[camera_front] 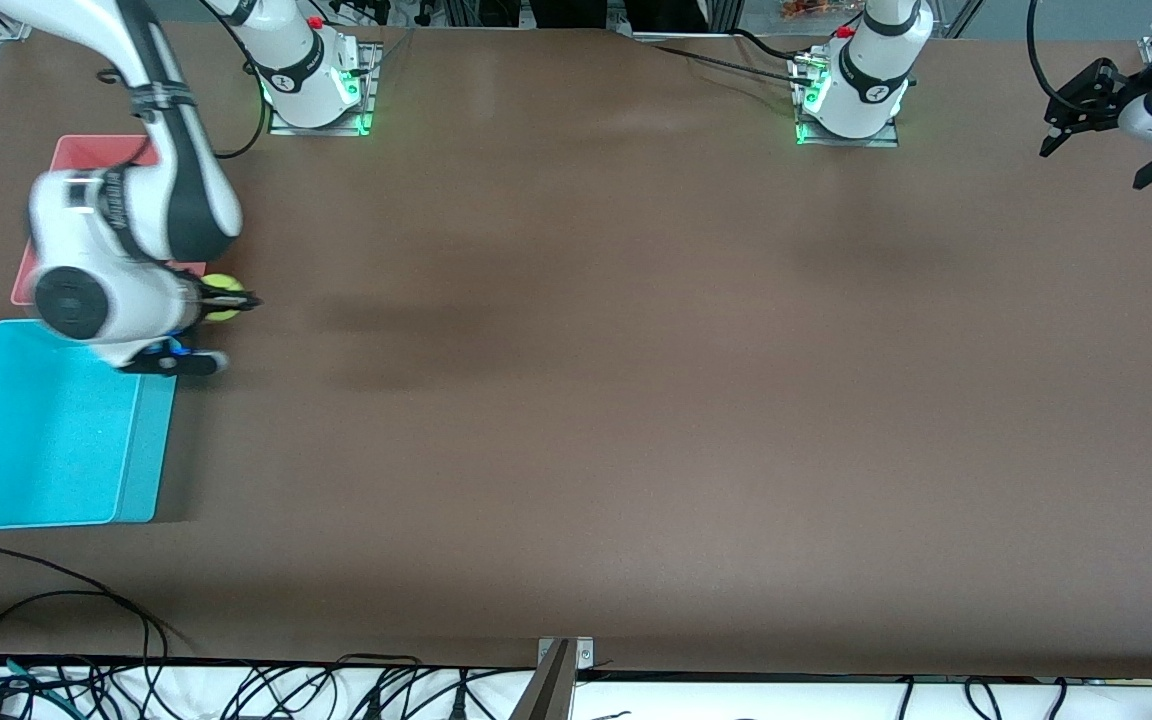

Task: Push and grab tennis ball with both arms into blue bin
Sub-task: 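Carry the ball over the cyan bin and open the right gripper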

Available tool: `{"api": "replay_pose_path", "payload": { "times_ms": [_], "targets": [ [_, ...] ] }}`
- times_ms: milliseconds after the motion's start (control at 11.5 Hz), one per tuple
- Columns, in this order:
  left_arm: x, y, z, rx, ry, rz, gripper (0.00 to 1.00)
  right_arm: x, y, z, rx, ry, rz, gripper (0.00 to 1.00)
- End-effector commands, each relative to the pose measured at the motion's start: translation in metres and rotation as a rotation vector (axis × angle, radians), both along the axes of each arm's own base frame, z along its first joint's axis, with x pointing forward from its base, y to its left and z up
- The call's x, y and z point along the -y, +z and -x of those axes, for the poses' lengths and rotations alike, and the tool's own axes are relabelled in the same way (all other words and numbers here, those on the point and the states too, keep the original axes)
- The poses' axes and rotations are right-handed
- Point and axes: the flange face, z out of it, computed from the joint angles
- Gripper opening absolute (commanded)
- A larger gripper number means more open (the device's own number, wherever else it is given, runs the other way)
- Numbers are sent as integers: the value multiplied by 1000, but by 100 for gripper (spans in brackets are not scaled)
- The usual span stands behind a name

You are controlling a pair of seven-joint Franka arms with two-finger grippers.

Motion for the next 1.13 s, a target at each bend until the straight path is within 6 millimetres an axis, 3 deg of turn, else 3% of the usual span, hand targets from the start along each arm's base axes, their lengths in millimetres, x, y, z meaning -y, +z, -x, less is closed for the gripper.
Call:
{"api": "replay_pose_path", "payload": {
  "times_ms": [0,174,348,522,696,870,1043],
  "targets": [
    [16,11,-16,-7,78,-78,100,122,41,-30,103,-12,-113,24],
    [11,12,-16,-8,114,-67,100,170,32,-55,204,18,-135,24],
    [5,13,-15,-3,211,-55,100,194,8,-70,273,45,-113,24],
    [3,12,-16,-6,226,-40,100,240,-20,-66,317,67,-108,24],
    [-11,10,-16,-17,262,11,100,258,-34,-51,277,88,-135,26],
    [-9,9,-18,-20,259,23,100,255,-64,-43,256,60,-180,28],
    [-8,10,-18,-17,258,24,100,253,-79,-35,230,34,-208,28]
  ]
}}
